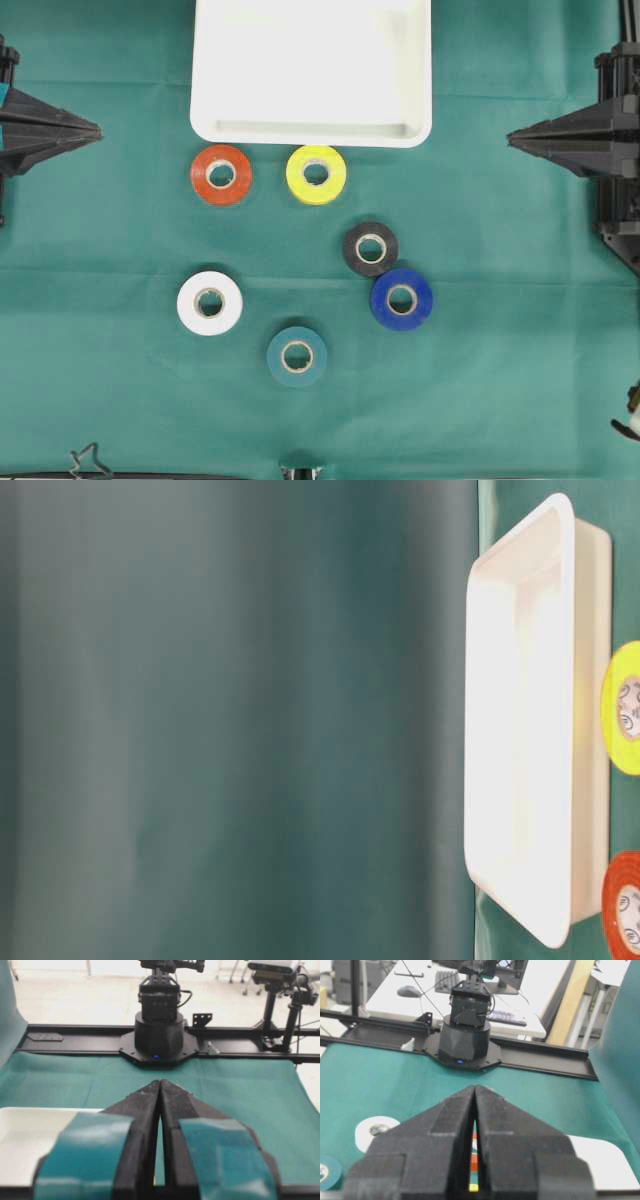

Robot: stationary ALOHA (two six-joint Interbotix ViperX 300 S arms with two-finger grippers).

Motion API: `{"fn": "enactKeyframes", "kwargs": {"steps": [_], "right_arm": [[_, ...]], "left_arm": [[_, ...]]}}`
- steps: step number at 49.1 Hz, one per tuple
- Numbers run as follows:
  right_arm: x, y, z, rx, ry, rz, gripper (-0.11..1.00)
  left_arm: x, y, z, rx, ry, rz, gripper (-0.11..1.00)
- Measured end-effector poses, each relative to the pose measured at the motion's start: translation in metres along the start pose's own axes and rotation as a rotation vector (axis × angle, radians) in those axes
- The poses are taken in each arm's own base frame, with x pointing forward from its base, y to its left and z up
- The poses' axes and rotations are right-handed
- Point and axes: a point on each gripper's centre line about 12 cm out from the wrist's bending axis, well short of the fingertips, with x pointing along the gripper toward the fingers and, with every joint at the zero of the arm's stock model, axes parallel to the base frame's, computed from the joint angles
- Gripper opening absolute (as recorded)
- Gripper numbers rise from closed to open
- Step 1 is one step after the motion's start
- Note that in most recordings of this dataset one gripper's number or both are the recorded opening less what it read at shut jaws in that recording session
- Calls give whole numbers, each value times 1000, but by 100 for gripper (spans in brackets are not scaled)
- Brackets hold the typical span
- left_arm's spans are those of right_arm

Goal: Pick up the tape from a random location and place it into the white case.

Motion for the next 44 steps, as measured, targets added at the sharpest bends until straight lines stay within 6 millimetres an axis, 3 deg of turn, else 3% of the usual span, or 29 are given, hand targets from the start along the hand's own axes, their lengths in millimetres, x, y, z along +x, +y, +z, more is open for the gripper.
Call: {"fn": "enactKeyframes", "kwargs": {"steps": [11,22,27,31,38,44], "right_arm": [[2,0,-10,5,106,-2,0],[3,-1,-7,8,126,-4,0],[3,-1,-7,8,127,-4,2],[3,-1,-7,11,129,-5,19],[3,-3,-7,26,129,-16,63],[5,-4,-8,26,138,-19,89]], "left_arm": [[1,0,-6,0,49,0,2],[1,0,-7,6,54,0,2],[1,0,-7,6,57,0,16],[1,0,-8,5,60,0,37],[1,0,-8,5,66,0,80],[1,0,-10,5,77,0,99]]}}
